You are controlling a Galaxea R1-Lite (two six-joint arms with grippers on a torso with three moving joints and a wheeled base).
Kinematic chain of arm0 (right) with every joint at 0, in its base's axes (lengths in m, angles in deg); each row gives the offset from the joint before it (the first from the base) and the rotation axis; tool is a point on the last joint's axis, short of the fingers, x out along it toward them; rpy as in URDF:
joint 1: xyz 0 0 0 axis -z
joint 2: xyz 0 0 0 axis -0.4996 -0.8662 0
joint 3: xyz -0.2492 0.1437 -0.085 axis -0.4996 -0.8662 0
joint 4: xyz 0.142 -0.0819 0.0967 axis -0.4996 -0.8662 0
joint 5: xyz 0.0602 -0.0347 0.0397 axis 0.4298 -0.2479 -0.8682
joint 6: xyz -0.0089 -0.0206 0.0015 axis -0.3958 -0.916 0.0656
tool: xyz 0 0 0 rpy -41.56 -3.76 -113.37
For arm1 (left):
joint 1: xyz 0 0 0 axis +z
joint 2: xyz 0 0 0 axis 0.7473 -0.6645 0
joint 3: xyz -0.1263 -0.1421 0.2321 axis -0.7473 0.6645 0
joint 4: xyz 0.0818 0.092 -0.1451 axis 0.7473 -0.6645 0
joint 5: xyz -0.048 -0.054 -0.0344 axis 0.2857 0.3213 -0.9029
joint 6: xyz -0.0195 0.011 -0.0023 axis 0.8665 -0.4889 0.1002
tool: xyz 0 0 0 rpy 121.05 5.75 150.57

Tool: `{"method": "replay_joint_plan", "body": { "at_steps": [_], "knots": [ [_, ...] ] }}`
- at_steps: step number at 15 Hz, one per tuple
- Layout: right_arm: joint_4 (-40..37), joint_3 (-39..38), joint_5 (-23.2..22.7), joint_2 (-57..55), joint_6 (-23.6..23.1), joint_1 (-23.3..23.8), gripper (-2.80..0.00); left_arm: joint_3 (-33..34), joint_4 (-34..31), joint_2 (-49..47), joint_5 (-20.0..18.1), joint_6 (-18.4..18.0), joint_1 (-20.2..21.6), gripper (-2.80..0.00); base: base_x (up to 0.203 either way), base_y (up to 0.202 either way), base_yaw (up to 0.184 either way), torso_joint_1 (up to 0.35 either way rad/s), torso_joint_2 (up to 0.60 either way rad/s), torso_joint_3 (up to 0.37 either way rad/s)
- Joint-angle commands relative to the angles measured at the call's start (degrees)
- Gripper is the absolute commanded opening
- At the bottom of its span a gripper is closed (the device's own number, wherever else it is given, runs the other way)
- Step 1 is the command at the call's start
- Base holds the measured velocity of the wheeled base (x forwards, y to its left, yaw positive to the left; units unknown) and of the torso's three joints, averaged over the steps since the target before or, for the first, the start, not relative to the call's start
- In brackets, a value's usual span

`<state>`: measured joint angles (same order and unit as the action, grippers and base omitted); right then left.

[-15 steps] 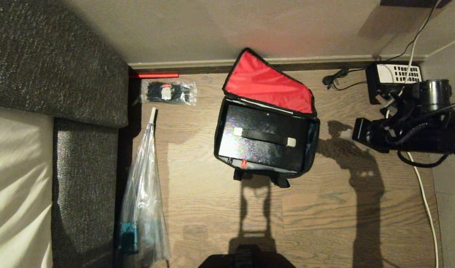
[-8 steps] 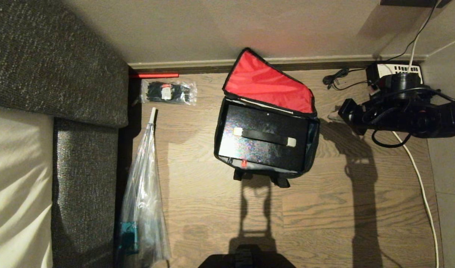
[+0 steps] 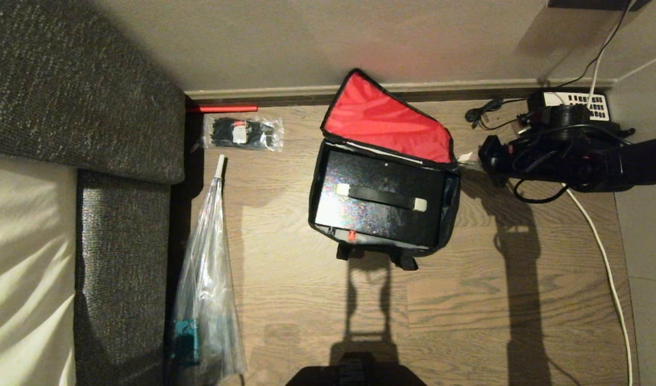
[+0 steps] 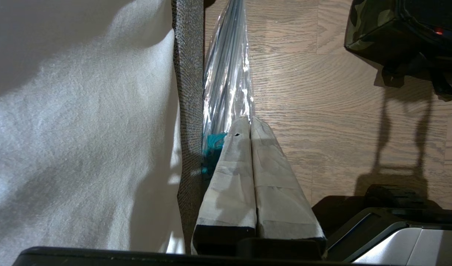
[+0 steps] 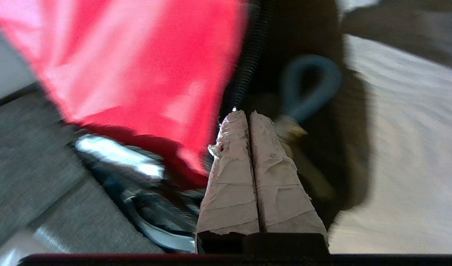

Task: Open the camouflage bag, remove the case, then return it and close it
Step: Close the top of the storage box

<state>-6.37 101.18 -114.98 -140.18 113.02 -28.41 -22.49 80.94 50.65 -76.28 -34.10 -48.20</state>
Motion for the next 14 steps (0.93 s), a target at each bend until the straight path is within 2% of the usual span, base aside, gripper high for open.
{"method": "replay_joint_plan", "body": {
  "at_steps": [1, 2, 3, 6, 14],
  "knots": [
    [4.3, 1.7, -1.4, -1.7, 0.3, 0.3, -2.8, 0.0, 0.0, 0.0, 0.0, 0.0, 0.0, -2.8, 0.0, 0.0, 0.0, 0.0, 0.0, 0.0],
    [5.3, 1.6, -1.9, -2.2, 0.1, 1.0, -2.8, 0.0, 0.0, 0.1, 0.0, 0.0, 0.0, -2.8, 0.0, 0.0, 0.0, 0.0, 0.0, 0.0],
    [5.2, 2.0, -2.9, -2.6, -0.4, 1.2, 0.0, 0.0, 0.0, 0.1, 0.0, 0.0, 0.0, -2.8, 0.0, 0.0, 0.0, 0.0, 0.0, 0.0],
    [5.8, 2.4, -2.8, -4.1, -3.4, 2.0, 0.0, 0.0, 0.0, 0.1, 0.0, 0.0, 0.0, -2.8, 0.0, 0.0, 0.0, 0.0, 0.0, 0.0],
    [6.1, 10.5, -2.9, -9.6, -0.5, 3.3, 0.0, 0.0, 0.0, 0.1, 0.0, 0.0, -0.1, -2.8, 0.0, 0.0, 0.0, 0.0, 0.0, 0.0]
  ]
}}
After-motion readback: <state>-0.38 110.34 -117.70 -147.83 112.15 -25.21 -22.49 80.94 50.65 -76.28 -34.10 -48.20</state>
